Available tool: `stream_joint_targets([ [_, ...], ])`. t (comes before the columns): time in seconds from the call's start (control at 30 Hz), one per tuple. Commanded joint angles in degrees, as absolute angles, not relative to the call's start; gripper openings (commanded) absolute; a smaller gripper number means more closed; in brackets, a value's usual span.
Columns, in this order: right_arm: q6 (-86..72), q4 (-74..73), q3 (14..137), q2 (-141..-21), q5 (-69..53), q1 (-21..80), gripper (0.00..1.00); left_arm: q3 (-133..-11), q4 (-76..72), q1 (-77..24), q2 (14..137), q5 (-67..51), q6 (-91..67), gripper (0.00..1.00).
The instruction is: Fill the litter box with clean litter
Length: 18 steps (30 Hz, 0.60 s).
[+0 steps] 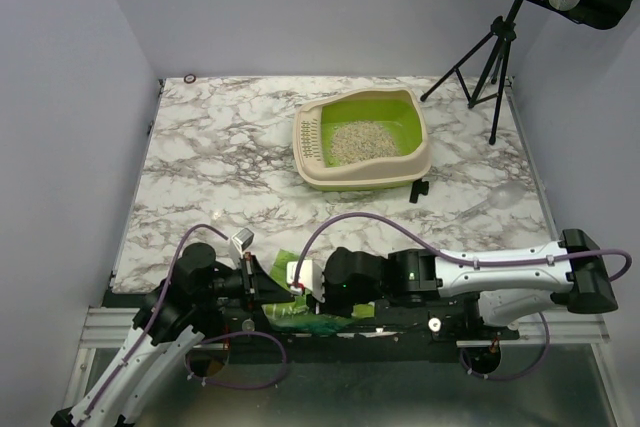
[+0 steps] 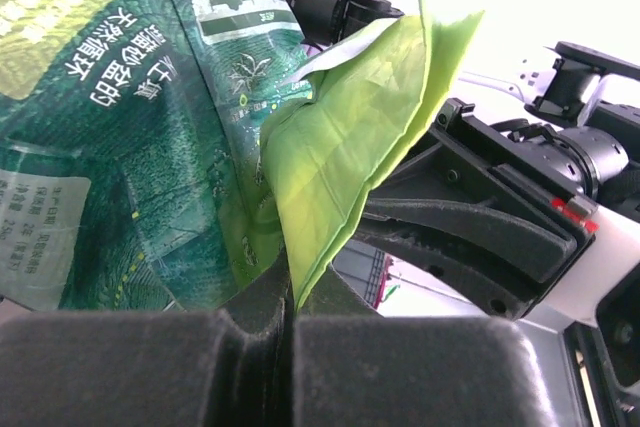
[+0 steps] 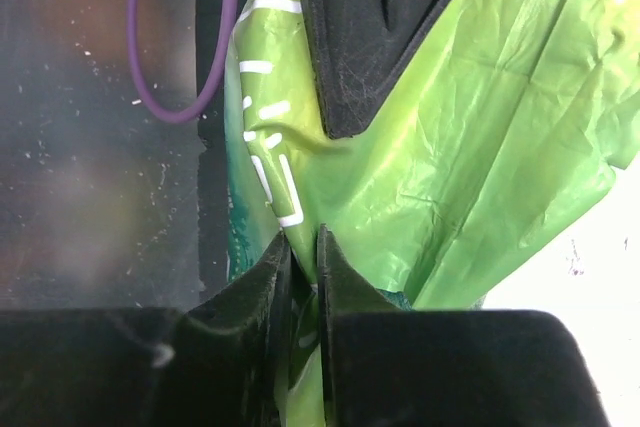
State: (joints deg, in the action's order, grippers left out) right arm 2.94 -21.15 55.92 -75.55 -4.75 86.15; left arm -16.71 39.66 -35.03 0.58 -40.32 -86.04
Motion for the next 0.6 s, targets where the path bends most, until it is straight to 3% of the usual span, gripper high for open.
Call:
stream_joint_targets([
  [0.0,0.44,-28.04,51.68,-74.01,-4.92,86.66,0.1,-15.91,34.72,-34.72,-10.02,-38.5,-86.04,0.0],
  [0.07,0.18,-28.04,50.81,-73.13,-4.92,86.66,0.0,-15.65,33.49,-34.72,-9.93,-38.5,-86.31,0.0],
  [0.23,-1.56,-28.3,48.26,-69.35,-4.4,86.66,0.0,-15.03,31.03,-34.72,-9.84,-36.4,-86.05,0.0],
  [0.27,-1.76,-28.74,48.25,-68.04,-3.96,86.66,0.0,-15.46,31.55,-34.72,-9.58,-34.91,-85.35,0.03],
  [0.33,-2.28,-28.92,47.9,-66.28,-2.47,86.66,0.0,-17.04,32.6,-34.72,-8.01,-31.39,-81.93,0.31],
  [0.43,-2.55,-30.84,49.38,-66.0,1.39,86.31,0.0,-21.95,34.1,-34.72,-1.7,-24.45,-72.19,0.33],
  [0.57,-1.94,-32.43,51.06,-67.15,0.44,82.19,0.0,-31.88,34.71,-34.72,13.15,-18.47,-55.59,0.48],
])
